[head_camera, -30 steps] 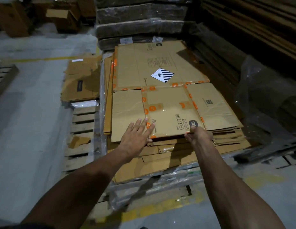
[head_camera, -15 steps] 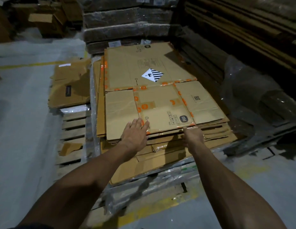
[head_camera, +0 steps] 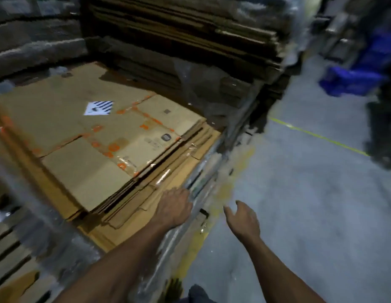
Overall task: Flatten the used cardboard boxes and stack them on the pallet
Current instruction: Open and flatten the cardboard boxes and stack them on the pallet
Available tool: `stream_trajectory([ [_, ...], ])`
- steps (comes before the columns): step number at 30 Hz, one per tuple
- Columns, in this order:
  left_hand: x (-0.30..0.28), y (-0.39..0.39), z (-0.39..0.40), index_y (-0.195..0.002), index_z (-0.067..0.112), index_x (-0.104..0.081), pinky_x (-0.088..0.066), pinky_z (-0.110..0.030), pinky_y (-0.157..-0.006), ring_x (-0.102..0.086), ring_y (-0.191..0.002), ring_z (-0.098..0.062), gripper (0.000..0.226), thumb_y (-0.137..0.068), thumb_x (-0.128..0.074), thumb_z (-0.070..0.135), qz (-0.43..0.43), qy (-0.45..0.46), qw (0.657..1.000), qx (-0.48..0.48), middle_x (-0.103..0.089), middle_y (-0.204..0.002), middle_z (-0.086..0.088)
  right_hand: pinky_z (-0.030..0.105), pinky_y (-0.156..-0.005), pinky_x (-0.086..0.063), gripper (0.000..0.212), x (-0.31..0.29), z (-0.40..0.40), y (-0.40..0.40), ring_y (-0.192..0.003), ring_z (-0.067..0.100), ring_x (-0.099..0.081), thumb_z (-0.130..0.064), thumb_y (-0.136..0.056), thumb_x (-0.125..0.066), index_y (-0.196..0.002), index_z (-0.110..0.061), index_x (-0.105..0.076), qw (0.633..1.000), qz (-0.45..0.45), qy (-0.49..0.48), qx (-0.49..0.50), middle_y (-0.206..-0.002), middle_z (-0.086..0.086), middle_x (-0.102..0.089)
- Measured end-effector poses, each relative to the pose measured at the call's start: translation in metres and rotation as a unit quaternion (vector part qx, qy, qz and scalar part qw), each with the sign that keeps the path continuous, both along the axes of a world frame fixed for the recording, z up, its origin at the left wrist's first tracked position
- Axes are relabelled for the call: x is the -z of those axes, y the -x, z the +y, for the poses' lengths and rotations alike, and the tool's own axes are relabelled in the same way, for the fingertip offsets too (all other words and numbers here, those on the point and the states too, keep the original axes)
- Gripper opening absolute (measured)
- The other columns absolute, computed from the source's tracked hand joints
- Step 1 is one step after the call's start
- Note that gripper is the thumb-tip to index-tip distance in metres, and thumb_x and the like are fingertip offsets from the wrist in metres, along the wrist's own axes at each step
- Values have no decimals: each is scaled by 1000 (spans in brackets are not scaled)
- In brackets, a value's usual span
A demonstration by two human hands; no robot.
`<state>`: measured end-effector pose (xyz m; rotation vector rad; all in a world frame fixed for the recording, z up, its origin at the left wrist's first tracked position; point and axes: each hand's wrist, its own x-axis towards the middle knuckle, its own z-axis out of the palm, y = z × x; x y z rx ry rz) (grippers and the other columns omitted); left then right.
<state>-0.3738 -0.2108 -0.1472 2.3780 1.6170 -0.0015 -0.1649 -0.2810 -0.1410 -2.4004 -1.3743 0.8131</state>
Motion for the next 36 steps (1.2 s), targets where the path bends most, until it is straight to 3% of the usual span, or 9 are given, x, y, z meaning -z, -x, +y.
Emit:
stream_trajectory([
  [4,2,-26,-29,-117,12,-63,-42,-40,-100,-59,-114,-30,54,-92,-27,44,-12,17,993,113,-66,-120,-10,42,-113,-33,68,1,-85,-9,-141,29,-40,-56,-101,-42,-150,-10,-40,992,-31,13,124,-152,10,-46],
  [10,-1,-75,-96,-144,12,-48,-31,-35,-109,-46,-134,-27,53,-103,-35,43,-16,63,967,247,-53,-146,-9,40,-115,-30,70,-5,-194,-19,-142,27,-37,-57,-99,-43,-150,-10,-40,964,-81,32,250,-153,8,-44],
  [16,-26,-149,-178,-139,11,-52,-36,-35,-105,-51,-129,-28,60,-98,-25,46,-31,43,925,377,-57,-141,-9,40,-110,-36,69,-29,-299,-38,-138,30,-42,-56,-97,-48,-147,-9,-44,917,-105,25,385,-148,9,-49],
  [22,-48,-235,-292,-135,9,-55,-40,-36,-102,-55,-123,-30,44,-104,-38,36,-46,40,875,480,-61,-134,-12,40,-104,-40,57,-47,-412,-63,-132,31,-47,-55,-94,-51,-133,-13,-55,847,-100,1,523,-139,10,-56],
  [29,-84,-339,-433,-135,8,-54,-43,-37,-97,-56,-122,-33,44,-105,-39,37,-84,30,826,557,-62,-132,-16,40,-118,-26,64,-83,-549,-122,-146,25,-30,-56,-97,-48,-148,-17,-43,776,-126,-37,617,-155,4,-42],
  [36,-112,-441,-547,-134,8,-54,-48,-42,-92,-57,-118,-36,44,-104,-41,37,-140,50,778,610,-63,-129,-18,42,-116,-29,66,-109,-659,-179,-143,27,-33,-57,-97,-46,-148,-16,-41,712,-145,-34,686,-152,5,-44],
])
